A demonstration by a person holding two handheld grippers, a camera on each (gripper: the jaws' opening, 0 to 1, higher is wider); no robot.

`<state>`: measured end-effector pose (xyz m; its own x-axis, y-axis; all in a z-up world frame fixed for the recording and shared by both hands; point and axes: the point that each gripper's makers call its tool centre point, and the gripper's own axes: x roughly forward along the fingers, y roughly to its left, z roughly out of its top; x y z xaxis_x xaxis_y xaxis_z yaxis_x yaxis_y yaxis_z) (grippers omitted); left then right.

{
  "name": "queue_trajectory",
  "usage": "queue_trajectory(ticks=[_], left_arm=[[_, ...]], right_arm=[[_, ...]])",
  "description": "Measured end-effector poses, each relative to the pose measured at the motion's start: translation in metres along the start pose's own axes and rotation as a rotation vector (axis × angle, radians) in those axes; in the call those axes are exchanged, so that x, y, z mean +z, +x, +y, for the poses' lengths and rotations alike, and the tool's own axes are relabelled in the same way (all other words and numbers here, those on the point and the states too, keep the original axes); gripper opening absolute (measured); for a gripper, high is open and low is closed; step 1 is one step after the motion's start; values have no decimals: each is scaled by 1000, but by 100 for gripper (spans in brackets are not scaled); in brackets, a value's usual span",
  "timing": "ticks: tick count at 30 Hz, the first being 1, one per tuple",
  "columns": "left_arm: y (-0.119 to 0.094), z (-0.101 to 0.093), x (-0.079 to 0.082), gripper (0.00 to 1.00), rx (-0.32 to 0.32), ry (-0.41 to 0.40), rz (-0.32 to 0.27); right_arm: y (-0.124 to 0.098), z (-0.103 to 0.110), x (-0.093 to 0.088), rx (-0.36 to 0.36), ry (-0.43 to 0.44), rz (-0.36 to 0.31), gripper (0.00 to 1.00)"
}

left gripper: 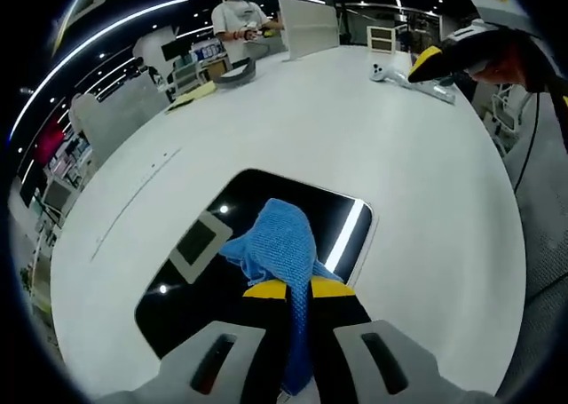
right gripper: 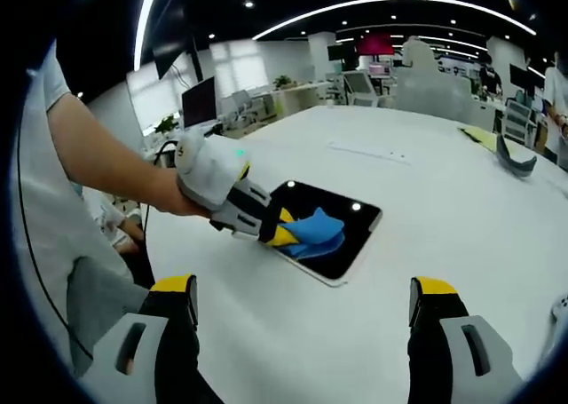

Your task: Wipe the mirror surface with the cleaning cloth until all visible marks leave the cleaned area.

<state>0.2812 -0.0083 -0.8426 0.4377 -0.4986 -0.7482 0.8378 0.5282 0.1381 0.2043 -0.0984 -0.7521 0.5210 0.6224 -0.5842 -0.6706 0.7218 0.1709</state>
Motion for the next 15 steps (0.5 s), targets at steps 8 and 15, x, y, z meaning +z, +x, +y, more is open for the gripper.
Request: queue_trajectory(ticks=[8,15], left_arm=[[9,-15,15,4,-31,62,-57],[18,-27,27,4,-77,58,-93]], right_arm=[[-1,-4,-2,-7,12,-4,100],[-5,-11,-7,-19,27,-3,100]])
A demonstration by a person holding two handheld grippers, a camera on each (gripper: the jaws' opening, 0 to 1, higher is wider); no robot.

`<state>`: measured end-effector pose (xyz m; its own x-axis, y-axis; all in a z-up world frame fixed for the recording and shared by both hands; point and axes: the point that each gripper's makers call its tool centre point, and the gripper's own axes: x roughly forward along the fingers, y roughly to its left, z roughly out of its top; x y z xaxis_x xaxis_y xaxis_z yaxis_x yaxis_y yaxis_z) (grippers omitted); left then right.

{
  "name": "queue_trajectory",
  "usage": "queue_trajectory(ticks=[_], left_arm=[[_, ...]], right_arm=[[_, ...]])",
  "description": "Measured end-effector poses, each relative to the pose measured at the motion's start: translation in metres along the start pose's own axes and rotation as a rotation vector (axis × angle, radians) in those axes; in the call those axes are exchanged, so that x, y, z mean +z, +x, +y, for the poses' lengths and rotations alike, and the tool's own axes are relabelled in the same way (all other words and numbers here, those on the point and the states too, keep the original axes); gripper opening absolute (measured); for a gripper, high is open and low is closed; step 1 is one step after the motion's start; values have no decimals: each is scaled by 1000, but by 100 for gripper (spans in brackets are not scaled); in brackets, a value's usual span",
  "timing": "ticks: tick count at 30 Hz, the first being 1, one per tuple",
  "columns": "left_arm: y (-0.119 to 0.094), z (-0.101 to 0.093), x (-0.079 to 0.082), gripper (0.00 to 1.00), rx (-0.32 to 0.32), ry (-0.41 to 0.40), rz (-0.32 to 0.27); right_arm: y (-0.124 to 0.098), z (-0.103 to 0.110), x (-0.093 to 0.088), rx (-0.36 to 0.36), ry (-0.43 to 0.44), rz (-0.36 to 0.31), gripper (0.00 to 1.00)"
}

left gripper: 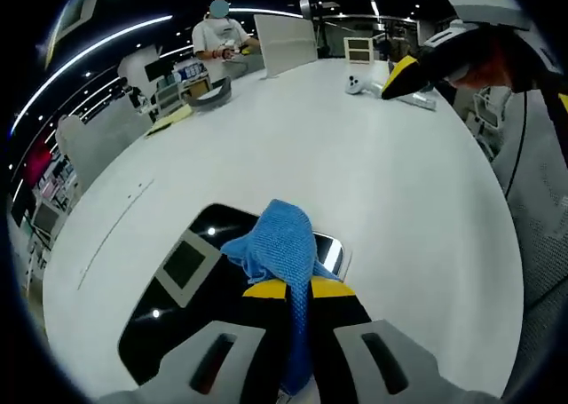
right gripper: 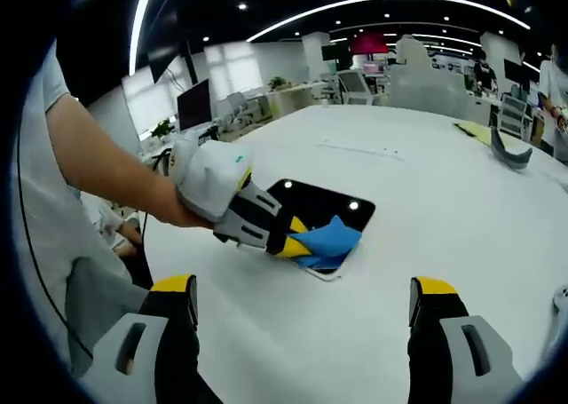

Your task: Wipe the mirror surface with the cleaning cloth until all visible marks leave the cleaned area.

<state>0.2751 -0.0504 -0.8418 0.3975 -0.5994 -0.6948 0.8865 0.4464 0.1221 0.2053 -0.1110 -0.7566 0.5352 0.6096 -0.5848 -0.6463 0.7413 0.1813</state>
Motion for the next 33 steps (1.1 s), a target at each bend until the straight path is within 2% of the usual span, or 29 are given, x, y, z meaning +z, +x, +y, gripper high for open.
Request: queue_trajectory(ticks=[7,33], left_arm=[[4,-3,4,4,-10,20,-31],[5,-4,5,4,-9,-7,-45]], right_arm=[[-2,-5,-2,-7,24,-7,100],[-3,0,0,-4,19,-2,99]])
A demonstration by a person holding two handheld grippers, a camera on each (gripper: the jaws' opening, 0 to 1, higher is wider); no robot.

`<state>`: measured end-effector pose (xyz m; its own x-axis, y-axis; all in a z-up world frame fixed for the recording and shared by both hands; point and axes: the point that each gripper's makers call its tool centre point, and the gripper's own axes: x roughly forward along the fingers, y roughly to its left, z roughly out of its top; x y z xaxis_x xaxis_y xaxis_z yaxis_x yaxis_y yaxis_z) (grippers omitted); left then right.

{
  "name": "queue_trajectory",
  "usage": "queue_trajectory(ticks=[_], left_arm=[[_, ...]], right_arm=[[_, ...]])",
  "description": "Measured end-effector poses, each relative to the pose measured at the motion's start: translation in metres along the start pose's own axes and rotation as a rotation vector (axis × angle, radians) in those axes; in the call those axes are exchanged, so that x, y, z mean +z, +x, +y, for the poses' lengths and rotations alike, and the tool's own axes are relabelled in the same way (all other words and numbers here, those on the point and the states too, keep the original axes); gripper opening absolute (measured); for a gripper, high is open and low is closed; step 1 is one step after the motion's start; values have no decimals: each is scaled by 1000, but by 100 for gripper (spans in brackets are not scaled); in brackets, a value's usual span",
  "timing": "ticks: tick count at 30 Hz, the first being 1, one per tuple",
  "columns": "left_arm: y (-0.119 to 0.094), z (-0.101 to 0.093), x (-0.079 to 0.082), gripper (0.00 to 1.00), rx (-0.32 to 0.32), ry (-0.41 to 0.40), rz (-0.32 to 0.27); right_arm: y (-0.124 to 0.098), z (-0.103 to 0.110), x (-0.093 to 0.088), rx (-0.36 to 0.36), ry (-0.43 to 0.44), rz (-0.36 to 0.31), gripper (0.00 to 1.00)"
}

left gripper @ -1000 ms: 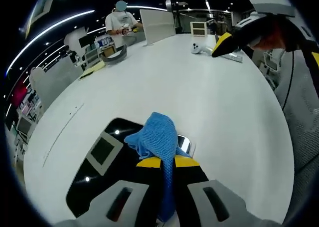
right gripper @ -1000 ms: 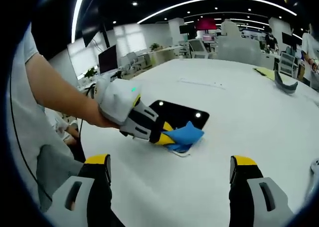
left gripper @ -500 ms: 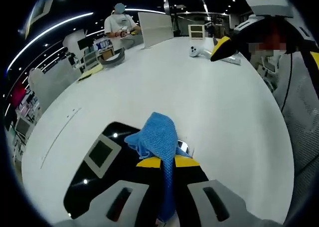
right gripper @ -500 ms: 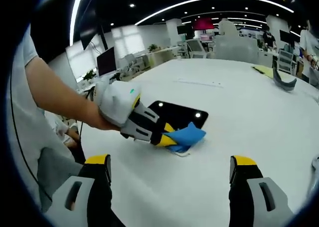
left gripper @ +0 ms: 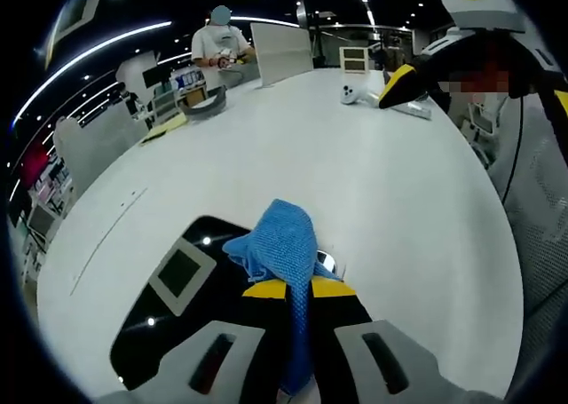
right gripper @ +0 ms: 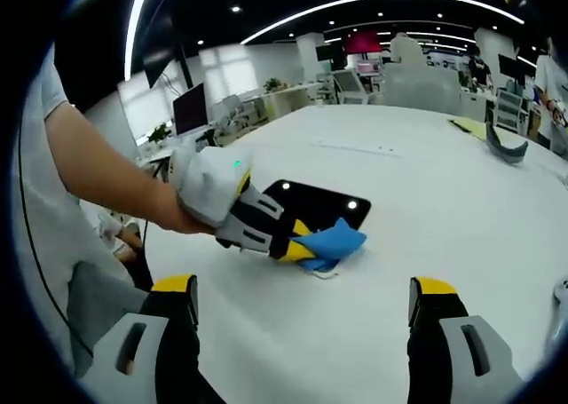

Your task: Wipe the mirror surface with the cleaning cloth until all visible marks leave the cleaned area.

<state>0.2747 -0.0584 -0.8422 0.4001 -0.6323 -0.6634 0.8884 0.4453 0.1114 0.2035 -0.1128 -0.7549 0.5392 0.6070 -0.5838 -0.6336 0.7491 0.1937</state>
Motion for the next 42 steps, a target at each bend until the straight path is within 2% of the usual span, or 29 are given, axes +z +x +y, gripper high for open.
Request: queue_trajectory(ticks=[15,19,22,29,42], left_arm=[[0,0,0,4,0,-2,-3],[0,2,0,5,-8,-28,-6],[0,1,0,5,-18,13,3],[1,1,1,5,-20,21,0],[4,8,2,5,-26,-17,-2]], right_arm=[[2,2,2,7,0,-1,98],[2,3,2,9,0,-1,98],[2,2,2,7,1,0,98],[2,2,1,9,3,1,98],[2,1,-1,10,7,3,98]])
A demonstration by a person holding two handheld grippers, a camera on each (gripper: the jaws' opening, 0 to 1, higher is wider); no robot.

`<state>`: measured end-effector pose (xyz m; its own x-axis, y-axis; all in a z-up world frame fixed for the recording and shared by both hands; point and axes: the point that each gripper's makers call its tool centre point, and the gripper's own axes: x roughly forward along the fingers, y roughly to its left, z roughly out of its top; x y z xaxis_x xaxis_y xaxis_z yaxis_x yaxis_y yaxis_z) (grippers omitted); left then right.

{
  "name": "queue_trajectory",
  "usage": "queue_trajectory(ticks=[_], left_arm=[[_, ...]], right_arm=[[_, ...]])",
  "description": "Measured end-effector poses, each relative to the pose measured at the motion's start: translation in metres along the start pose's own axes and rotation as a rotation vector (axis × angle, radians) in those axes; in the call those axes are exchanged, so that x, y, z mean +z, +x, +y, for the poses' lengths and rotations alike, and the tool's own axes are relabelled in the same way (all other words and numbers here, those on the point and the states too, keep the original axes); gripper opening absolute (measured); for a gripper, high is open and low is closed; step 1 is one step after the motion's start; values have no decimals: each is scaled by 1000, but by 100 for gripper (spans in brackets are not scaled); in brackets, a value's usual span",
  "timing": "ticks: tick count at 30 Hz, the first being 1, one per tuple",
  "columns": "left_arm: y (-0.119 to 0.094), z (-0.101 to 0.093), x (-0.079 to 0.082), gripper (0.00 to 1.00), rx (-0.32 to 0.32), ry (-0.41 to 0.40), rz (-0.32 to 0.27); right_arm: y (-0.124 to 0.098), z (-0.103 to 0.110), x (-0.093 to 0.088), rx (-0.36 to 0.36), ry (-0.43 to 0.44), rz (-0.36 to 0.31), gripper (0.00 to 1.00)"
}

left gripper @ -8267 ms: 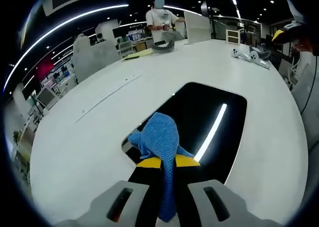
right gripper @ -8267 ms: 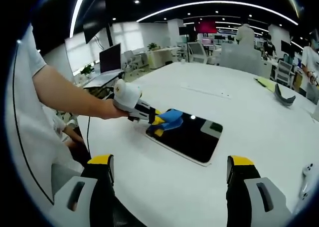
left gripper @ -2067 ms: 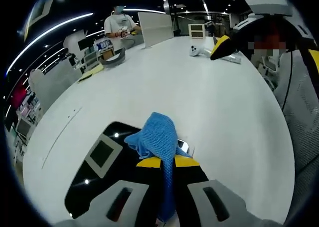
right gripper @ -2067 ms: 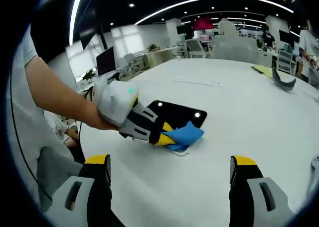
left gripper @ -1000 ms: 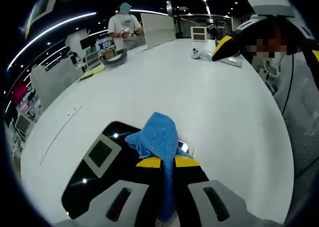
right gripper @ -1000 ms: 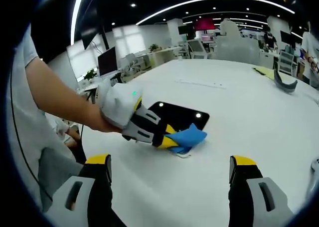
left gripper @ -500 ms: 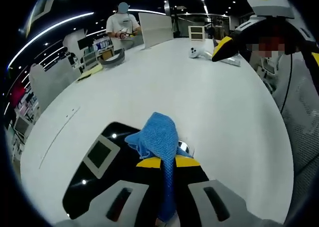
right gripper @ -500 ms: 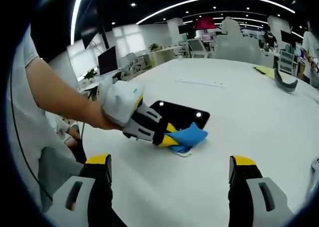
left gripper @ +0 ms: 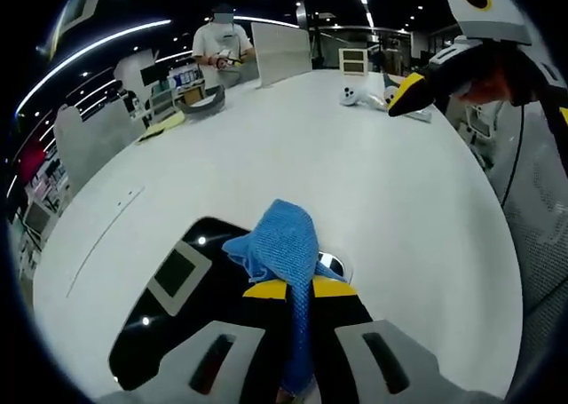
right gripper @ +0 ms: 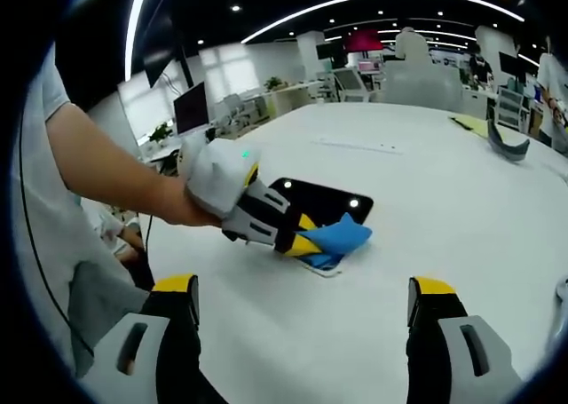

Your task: Wipe the mirror surface with the cleaning cloth until all visible marks leave the cleaned area.

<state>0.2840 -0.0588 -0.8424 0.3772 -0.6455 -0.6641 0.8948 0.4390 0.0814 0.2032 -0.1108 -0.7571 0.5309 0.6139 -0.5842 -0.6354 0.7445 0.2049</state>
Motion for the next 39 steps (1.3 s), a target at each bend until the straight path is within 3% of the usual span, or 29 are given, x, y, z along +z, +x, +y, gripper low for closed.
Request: queue_trajectory(ticks=[14,29,39], left_arm=[[8,24,5,5,7,11,-4],[15,58,7,5,61,-50,-5],[17,70,7,5,66,-87,-19]], right_arm=[[-1,-5,-4,-5,6,14,98],[4,-12,-3,-1,5,23,98],[7,-12,-7,3,8,35,98]])
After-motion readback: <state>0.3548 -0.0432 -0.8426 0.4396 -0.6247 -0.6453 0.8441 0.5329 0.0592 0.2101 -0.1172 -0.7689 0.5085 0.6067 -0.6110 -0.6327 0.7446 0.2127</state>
